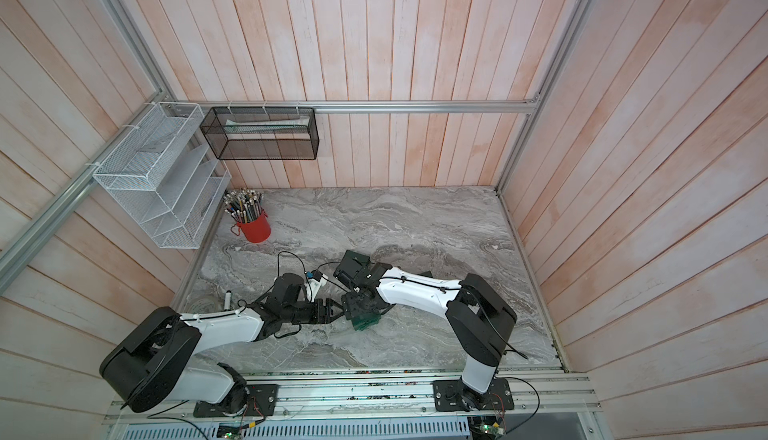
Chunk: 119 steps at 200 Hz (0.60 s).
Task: Take the rings out of the lift-off lid box
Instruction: Close the lid on the jewelry box.
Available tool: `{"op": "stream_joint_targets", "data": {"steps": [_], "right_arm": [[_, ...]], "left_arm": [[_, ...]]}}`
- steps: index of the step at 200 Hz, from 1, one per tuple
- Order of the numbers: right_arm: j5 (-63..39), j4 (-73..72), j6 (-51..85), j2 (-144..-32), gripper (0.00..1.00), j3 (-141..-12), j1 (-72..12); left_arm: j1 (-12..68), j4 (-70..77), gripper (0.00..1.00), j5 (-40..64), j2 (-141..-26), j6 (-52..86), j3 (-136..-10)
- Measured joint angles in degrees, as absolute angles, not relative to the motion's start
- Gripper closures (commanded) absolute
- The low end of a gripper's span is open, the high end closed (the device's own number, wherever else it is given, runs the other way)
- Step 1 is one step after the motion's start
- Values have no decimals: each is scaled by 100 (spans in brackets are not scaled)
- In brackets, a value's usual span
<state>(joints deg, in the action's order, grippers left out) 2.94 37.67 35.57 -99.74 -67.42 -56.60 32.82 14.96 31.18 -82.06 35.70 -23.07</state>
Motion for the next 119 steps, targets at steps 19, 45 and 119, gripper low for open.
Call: {"op": "stream_joint_targets", "data": {"steps": [19, 45, 119], "right_arm": [[287, 3750, 3555, -9974, 18, -6737, -5655], [276, 3743, 3555, -9974, 18, -6733, -5655], [336, 3763, 3557, -9946, 18, -6709, -5625]], "left_arm": [[3282, 1542, 37, 3065, -8254, 3592, -2305], [3306, 1592, 41, 2950, -8359, 3605, -2311], [3507, 1890, 63, 2961, -8873, 3533, -2532]]}}
